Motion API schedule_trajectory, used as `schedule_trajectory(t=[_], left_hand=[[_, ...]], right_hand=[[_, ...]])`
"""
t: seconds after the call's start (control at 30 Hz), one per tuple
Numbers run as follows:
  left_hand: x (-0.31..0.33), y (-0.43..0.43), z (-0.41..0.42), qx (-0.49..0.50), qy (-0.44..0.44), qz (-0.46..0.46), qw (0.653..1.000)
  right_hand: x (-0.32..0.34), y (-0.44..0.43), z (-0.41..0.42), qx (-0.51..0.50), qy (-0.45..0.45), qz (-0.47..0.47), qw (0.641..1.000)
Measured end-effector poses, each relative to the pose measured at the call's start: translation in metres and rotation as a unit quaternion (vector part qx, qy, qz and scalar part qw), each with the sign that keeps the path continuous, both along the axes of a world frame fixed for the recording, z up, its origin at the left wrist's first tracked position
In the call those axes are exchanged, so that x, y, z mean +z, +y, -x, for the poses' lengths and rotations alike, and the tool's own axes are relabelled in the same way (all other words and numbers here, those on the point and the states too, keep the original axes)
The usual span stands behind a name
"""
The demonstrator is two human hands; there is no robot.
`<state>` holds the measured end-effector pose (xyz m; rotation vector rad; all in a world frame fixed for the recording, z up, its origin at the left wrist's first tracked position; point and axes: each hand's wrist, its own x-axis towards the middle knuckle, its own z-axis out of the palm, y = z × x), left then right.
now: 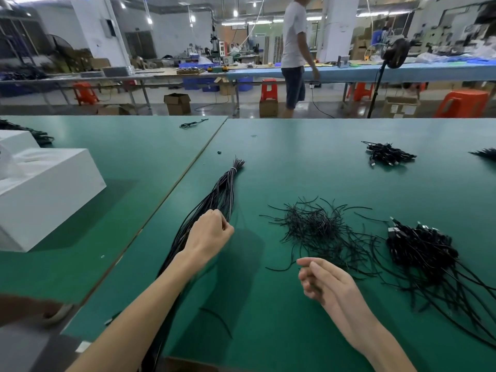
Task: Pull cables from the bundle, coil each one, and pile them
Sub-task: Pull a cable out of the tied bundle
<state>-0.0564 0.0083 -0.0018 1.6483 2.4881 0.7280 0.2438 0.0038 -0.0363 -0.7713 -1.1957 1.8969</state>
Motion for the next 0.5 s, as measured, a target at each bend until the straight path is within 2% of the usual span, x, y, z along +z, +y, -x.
schedule_trajectory(t=[0.17,0.27,0.4,0.5], left_hand=[[-0.01,-0.005,0.013,-0.039,-0.167,-0.037,0.984],[-0.016,-0.009,0.021,-0.074,-0.236,-0.077,0.966],[-0.024,-0.017,0.027,-0.107,-0.249,-0.102,0.957],[-0.031,-0.018,0.029,-0.134,-0.203,-0.105,0.964]], right_hand=[[0.017,-0.001,0.038,0.035,-0.096,-0.067,0.993],[0.031,0.004,0.092,0.055,-0.103,-0.069,0.991],[0.03,0.01,0.161,0.065,-0.097,0.013,0.993],[0.015,0.011,0.191,0.012,-0.107,0.043,0.993]])
